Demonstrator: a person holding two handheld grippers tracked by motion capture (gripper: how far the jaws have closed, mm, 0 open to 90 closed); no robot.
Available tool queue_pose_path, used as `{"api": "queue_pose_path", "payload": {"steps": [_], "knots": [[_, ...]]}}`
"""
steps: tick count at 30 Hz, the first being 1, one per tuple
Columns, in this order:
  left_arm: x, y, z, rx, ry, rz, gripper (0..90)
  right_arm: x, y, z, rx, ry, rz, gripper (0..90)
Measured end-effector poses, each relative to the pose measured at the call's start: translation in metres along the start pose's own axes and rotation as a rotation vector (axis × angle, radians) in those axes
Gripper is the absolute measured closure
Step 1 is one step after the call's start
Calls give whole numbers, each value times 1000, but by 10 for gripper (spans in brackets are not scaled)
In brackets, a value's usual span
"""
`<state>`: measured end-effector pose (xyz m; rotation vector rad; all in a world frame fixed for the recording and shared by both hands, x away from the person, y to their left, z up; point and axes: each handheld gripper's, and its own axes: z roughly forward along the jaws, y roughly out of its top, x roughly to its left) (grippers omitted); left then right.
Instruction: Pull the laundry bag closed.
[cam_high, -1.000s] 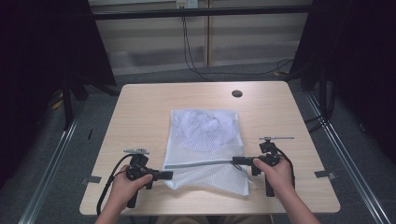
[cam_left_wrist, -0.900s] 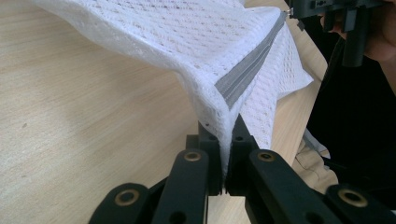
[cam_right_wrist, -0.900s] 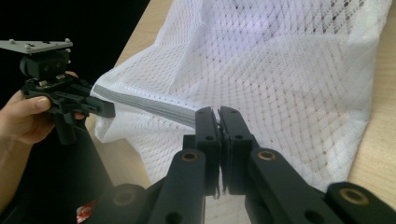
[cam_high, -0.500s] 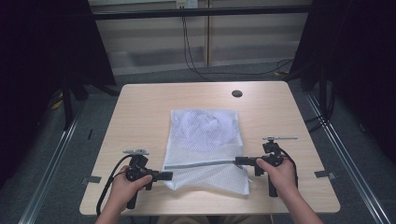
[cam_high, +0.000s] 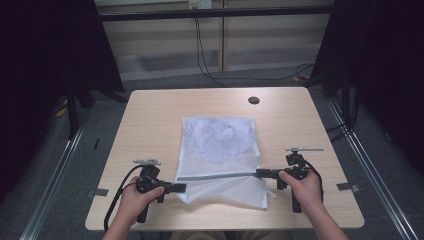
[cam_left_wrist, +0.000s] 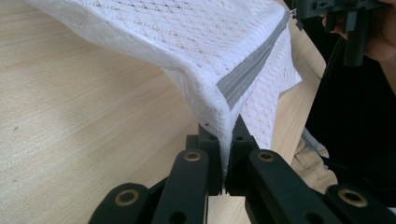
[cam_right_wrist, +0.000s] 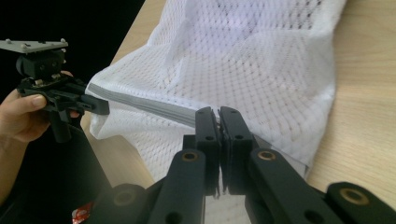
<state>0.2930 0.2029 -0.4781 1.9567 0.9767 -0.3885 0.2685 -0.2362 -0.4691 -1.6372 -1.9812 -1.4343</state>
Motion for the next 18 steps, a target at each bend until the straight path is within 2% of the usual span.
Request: {"api": "queue_pose_path", "payload": {"steps": [4, 5, 7, 12, 15, 16, 17, 18], "knots": [[0, 0, 1, 0, -5, 0, 883, -4, -1, -6, -11, 4, 4, 868], [-2, -1, 1, -2, -10, -19, 884, -4, -1, -7, -10, 2, 1, 868], [-1, 0, 2, 2, -7, 2, 884, -4, -1, -7, -9, -2, -3, 868], [-1, -2, -1, -1, 7, 1, 884, -7, -2, -8, -10, -11, -5, 868], [0, -3, -2, -5, 2, -14, 884, -9, -2, -11, -11, -12, 2, 868], [0, -3, -2, -2, 2, -7, 884, -9, -2, -12, -14, -16, -1, 868], [-2, -3, -1, -2, -4, -22, 883, -10, -2, -12, -14, -13, -1, 868], [-1, -3, -1, 1, 0, -6, 883, -10, -2, -13, -12, -14, -2, 868]]}}
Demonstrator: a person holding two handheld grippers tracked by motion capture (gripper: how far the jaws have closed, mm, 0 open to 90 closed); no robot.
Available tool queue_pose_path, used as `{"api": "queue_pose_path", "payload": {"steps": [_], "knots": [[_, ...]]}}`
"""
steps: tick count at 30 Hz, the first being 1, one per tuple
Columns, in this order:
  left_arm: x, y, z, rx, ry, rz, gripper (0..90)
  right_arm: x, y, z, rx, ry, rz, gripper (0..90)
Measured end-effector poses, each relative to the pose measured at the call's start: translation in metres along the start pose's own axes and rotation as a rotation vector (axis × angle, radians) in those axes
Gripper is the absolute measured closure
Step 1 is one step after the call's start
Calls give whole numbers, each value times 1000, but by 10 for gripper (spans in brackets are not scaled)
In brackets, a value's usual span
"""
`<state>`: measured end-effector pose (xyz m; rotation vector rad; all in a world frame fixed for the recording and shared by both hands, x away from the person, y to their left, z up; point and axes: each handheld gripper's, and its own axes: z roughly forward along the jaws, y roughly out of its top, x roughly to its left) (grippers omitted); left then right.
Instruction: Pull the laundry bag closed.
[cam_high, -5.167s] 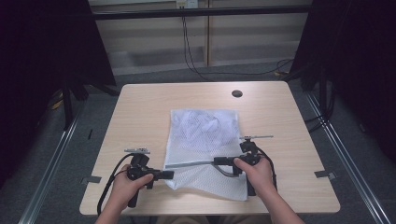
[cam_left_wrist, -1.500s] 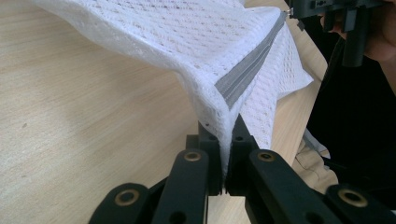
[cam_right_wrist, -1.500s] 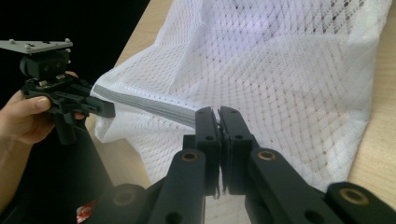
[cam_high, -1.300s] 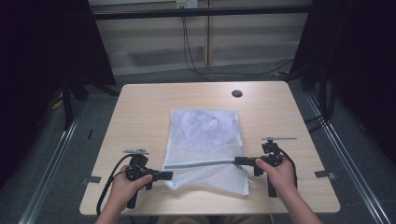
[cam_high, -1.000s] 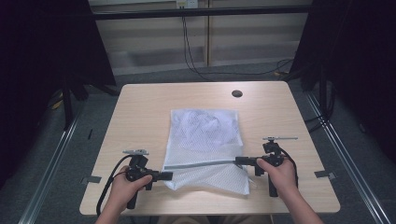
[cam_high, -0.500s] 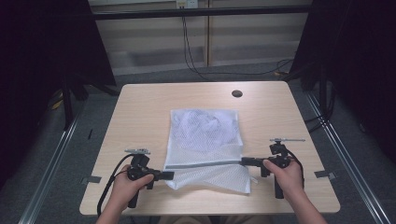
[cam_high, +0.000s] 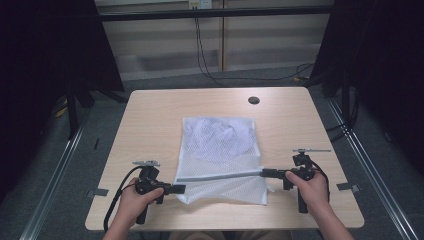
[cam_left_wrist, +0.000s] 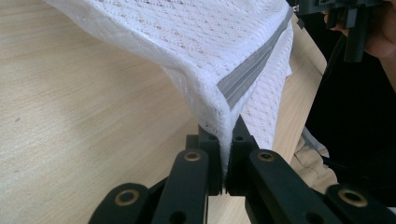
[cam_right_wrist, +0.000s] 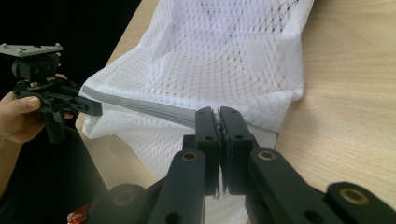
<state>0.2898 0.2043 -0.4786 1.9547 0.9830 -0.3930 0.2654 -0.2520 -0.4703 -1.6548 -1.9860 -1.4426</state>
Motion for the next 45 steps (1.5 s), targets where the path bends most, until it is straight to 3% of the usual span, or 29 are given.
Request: {"api": "queue_pose_path", "payload": {"steps": [10, 16, 20, 22, 23, 25, 29, 34, 37, 40, 45], "knots": [[-1, 0, 0, -5, -2, -14, 884, -4, -1, -5, -11, -35, -15, 868], [1, -1, 1, -3, -3, 6, 854, -3, -2, -5, -8, -39, -41, 866], [-1, -1, 0, -7, -33, 20, 709, -4, -2, -6, -20, -51, -59, 862], [-1, -1, 0, -12, -43, 11, 635, -4, -3, -6, -29, -52, -80, 811], [-2, -1, 0, -14, -43, 8, 609, -4, -3, -6, -32, -58, -85, 774], [-1, 0, 0, -22, -20, 46, 528, -4, -3, -5, -37, -62, -89, 739], [-1, 0, 0, -25, -9, 54, 309, -4, -3, -3, -49, -79, -108, 649], [0, 1, -3, 27, 33, 63, 203, -4, -4, -2, -73, -108, -147, 531], [0, 4, -7, 1, 63, 103, 165, -5, -4, -1, -98, -115, -189, 440], [1, 5, -10, -26, 89, 97, 135, -4, -2, -2, -100, -140, -242, 398], [3, 6, -13, -42, 130, 112, 97, -3, -2, -3, -101, -167, -268, 344]]}}
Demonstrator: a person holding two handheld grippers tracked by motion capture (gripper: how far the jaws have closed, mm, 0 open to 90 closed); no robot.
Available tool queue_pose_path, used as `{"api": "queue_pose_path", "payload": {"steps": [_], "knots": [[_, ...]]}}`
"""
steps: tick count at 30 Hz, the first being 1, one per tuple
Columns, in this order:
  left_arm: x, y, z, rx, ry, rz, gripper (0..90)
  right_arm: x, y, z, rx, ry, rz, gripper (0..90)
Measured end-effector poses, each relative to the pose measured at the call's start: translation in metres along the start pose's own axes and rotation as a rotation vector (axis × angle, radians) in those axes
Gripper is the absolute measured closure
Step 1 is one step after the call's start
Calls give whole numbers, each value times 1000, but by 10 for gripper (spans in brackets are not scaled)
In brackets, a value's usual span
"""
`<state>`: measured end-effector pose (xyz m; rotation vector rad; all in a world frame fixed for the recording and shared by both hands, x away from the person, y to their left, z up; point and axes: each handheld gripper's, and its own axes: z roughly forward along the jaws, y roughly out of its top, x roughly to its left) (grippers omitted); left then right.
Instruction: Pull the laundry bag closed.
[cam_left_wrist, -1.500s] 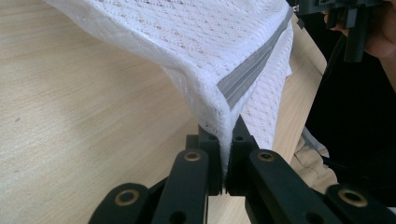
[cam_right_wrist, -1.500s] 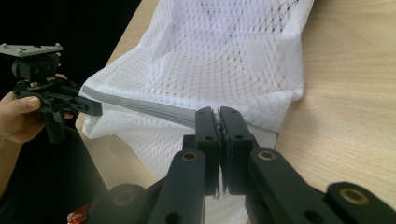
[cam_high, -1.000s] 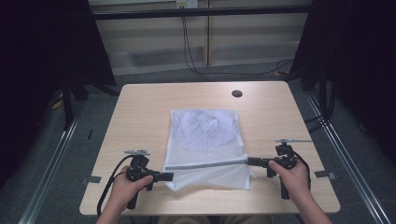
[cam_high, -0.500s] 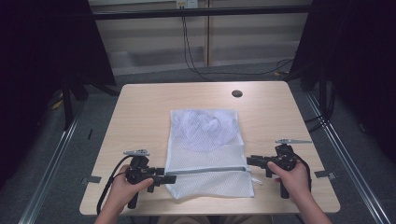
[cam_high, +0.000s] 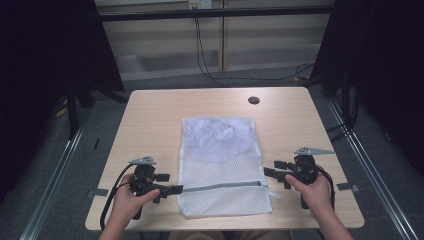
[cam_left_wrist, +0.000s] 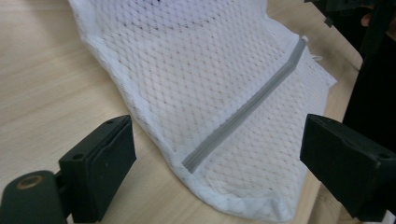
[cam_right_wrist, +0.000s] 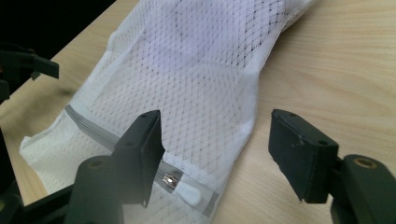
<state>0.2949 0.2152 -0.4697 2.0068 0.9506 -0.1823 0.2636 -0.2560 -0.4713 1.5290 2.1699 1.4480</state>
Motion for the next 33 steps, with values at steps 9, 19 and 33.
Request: {"api": "queue_pose_path", "payload": {"steps": [9, 19, 33], "knots": [[3, 1, -4, -16, 73, 25, 70, -4, 1, -3, -20, -30, -41, 262], [12, 0, -9, -26, 119, 38, 55, -9, -1, -6, -24, -56, -76, 209], [22, -1, -14, -40, 176, 50, 41, -20, -4, -16, -23, -104, -90, 193]]}}
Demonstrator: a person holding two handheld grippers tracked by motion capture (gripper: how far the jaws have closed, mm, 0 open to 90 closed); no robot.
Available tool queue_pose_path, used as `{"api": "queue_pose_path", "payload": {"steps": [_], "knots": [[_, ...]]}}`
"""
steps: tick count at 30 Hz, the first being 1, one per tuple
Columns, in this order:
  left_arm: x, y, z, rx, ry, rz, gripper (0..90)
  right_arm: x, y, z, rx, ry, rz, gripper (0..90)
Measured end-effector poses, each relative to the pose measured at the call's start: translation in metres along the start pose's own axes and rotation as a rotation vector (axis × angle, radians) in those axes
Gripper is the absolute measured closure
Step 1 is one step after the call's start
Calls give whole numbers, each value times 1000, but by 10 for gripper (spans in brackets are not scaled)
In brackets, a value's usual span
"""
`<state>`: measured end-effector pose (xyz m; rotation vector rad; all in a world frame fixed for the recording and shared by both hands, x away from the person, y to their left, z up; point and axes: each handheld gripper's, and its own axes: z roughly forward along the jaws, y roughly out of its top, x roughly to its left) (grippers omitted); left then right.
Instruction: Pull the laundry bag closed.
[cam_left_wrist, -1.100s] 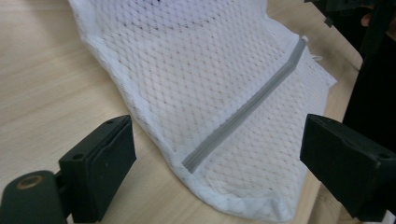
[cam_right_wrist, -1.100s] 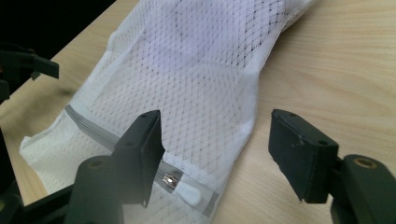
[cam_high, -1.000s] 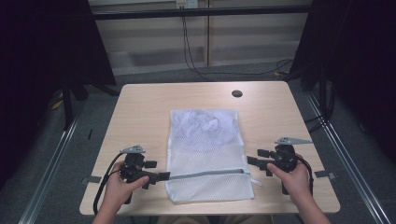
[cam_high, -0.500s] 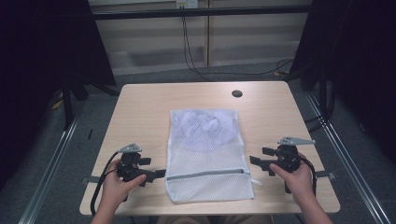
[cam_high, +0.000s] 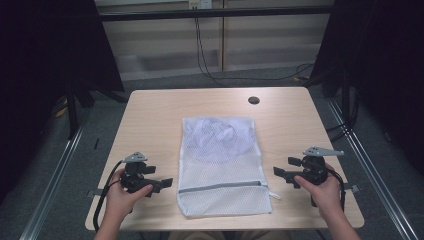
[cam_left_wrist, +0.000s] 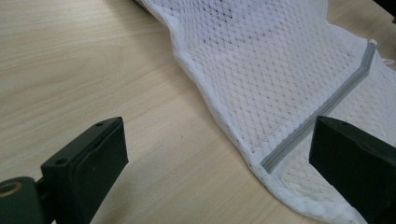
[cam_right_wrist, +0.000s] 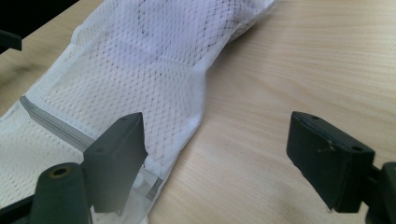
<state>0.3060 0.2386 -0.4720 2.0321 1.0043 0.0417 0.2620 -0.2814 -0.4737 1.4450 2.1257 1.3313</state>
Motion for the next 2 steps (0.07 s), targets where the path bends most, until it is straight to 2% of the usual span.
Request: {"api": "queue_pose_path", "payload": {"steps": [2], "knots": [[1, -1, 0, 10, 13, 18, 36, -1, -1, -1, 4, -9, 2, 193]]}}
